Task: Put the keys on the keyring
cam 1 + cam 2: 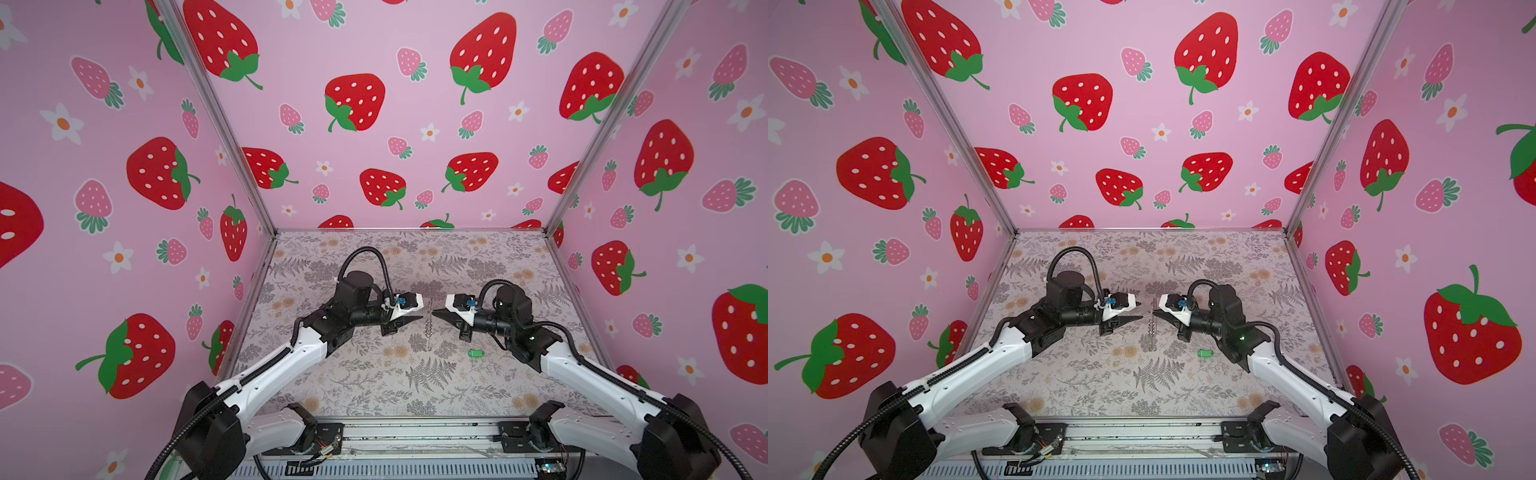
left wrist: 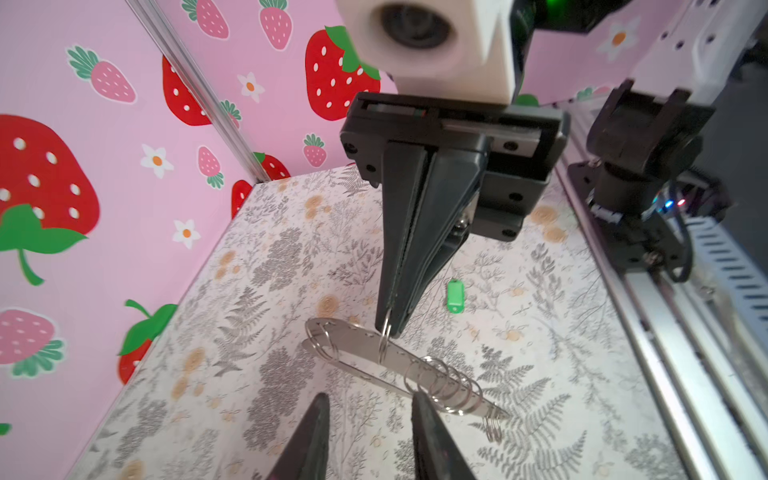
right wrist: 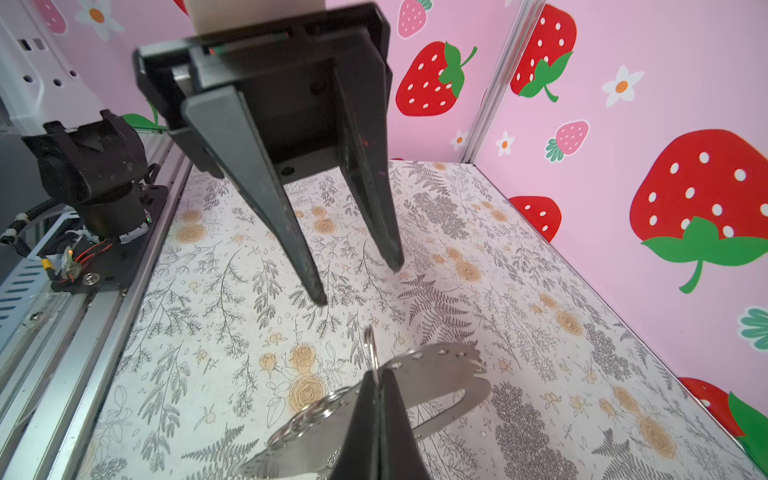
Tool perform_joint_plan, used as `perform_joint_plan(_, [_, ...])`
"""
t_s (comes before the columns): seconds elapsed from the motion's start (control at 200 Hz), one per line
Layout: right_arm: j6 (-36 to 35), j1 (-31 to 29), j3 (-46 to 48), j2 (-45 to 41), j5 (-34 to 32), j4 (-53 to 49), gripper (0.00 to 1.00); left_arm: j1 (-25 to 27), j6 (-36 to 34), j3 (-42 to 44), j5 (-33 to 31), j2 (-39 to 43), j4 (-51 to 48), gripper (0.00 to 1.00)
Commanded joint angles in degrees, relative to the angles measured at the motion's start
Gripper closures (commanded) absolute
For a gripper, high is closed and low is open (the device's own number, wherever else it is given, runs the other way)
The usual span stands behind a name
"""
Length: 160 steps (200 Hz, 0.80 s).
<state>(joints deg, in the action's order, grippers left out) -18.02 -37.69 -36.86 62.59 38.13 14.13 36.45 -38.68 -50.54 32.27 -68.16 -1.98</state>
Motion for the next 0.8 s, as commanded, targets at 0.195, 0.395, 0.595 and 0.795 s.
perform_joint_plan(0.195, [-2.39, 0.16, -4.53, 0.84, -0.51, -5.4, 1.0, 4.98, -7.02, -5.2, -12.52, -0.9, -4.46, 0.67])
perform_joint_plan(0.395, [-2.59, 0.16, -5.45, 1.28, -1.04, -7.61, 1.0, 6.87, -7.31, -7.03, -15.25, -2.65, -4.97, 0.71])
perform_joint_plan(0.595, [-2.63, 0.16, -6.15, 1.41, -0.96, -8.35, 1.0, 8.37, -8.26, -8.76, -16.91, -3.95, -7.06, 0.73])
perform_joint_plan(0.795, [-2.98, 0.16, -6.45, 1.58, -1.04, -9.13, 1.0, 8.95, -8.06, -10.08, -17.54, -5.15, -8.19, 0.77])
